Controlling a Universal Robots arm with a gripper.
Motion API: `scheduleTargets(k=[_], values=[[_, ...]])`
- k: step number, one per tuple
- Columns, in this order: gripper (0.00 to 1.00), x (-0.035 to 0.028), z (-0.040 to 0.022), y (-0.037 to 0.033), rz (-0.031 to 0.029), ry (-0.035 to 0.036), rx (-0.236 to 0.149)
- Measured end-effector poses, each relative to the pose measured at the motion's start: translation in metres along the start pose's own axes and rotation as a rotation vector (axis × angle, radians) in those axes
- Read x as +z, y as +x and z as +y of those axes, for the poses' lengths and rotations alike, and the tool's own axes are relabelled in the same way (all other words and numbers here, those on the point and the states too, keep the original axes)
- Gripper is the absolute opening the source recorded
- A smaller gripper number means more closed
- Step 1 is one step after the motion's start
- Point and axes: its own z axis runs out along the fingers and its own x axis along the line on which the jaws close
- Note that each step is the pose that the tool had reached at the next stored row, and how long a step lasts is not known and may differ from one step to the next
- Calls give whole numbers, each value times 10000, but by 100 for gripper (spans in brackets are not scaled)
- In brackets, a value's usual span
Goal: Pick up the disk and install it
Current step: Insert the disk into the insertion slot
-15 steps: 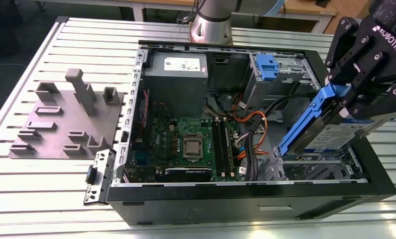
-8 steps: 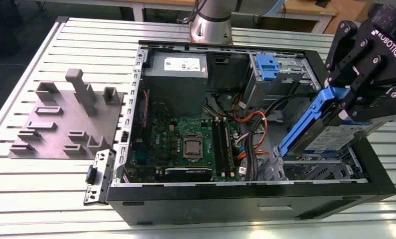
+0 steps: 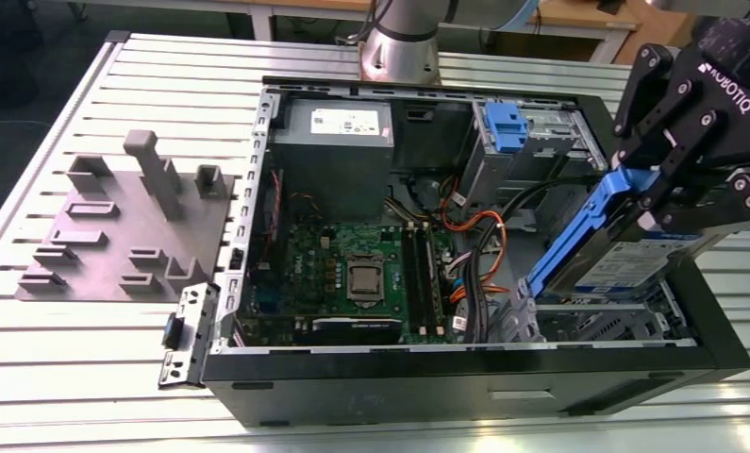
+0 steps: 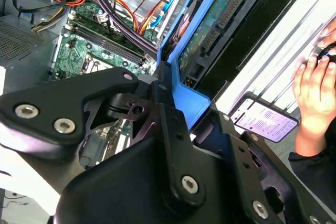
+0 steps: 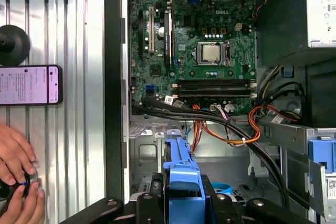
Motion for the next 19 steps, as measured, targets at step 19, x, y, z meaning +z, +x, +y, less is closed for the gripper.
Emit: scheduleTargets(k=[19], values=[[36,52,-1,7,15,0,3]])
